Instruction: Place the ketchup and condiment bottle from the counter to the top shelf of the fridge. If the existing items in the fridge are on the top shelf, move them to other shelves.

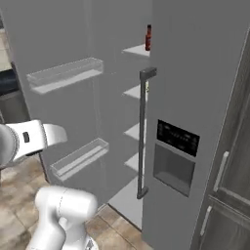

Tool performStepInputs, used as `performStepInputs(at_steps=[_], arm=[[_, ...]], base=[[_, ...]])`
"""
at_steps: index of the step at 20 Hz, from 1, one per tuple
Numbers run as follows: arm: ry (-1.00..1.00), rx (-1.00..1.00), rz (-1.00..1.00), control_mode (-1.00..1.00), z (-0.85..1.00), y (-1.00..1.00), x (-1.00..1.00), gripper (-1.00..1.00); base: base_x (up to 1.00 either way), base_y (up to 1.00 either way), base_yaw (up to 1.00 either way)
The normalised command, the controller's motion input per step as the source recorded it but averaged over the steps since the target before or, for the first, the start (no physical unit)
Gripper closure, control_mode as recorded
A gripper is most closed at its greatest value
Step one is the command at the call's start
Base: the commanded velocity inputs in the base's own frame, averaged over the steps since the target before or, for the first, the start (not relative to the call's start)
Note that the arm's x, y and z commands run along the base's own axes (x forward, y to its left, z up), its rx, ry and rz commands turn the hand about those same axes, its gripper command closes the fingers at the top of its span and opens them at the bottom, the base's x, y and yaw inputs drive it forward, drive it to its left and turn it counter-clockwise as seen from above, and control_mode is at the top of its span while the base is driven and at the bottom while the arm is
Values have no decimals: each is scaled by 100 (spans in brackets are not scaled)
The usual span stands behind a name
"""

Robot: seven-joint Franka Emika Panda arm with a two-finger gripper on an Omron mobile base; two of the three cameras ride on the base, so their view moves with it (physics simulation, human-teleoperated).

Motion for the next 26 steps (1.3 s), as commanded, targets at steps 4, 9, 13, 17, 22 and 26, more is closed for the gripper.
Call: performStepInputs(at_steps=[4, 9, 13, 17, 22, 26], arm=[[0, 0, 0, 100, 0, 0, 0, -100], [0, 0, 0, 100, 0, 0, 0, -100], [0, 0, 0, 100, 0, 0, 0, -100], [0, 0, 0, 100, 0, 0, 0, -100], [0, 0, 0, 100, 0, 0, 0, -100], [0, 0, 0, 100, 0, 0, 0, -100]], base=[[-81, 41, 84], [25, 100, 53], [100, 100, 15], [100, 100, 1], [100, 100, -10], [100, 100, -39]])
